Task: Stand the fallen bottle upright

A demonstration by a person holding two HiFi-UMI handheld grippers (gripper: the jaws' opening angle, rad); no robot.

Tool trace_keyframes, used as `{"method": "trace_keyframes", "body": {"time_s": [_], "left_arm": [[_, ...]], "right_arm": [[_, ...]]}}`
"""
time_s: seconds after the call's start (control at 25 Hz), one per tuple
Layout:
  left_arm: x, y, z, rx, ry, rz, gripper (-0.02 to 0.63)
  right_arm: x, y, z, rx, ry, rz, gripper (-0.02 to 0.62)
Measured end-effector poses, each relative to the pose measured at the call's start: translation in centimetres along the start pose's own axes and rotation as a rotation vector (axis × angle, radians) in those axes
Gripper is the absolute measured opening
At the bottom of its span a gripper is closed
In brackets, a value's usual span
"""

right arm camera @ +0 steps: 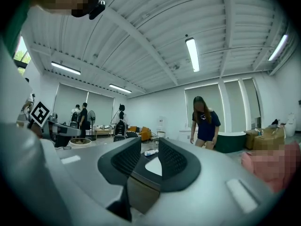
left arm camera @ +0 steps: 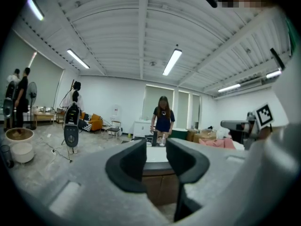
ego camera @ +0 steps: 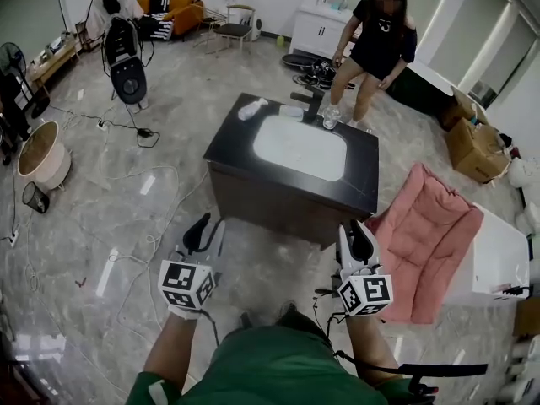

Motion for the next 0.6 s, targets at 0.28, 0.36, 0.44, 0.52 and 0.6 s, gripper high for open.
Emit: {"method": "trace_keyframes", "body": {"time_s": [0.28, 0.36, 0.44, 0.52, 0.6], "left_arm": [[-2.8, 0.5, 2.5, -0.028, -0.006, -0.035, 0.127], [-3.5, 0.4, 3.4, -0.035, -0.017, -0.032, 0.127], [-4.3, 0.3, 4.3, -0.040, -0.034, -0.025, 0.127], [-5.3, 0.0, 5.3, -0.042, -0.059, -0.017, 0.127], [-6.3, -0.5, 6.7, -0.043, -0.084, -0.016, 0.127]], "right_arm": [[-0.3, 0.4, 4.1, -0.027, -0.021, 0.007, 0.100], [-0.1, 0.9, 5.9, -0.030, -0.035, 0.024, 0.100], [0.3, 1.3, 7.8, -0.027, -0.054, 0.037, 0.100], [0.5, 1.5, 9.9, -0.019, -0.078, 0.043, 0.100], [0.9, 1.6, 12.2, -0.014, -0.106, 0.048, 0.100]]}}
Point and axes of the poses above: the fingertips, and each gripper's own axes: z forward along the fingers, x to its right, y out of its underside, the point moved 5 cm from there along -z, backward along the fingers, and after that the axes turned 4 degrees about -z, right-handed, at the moved point
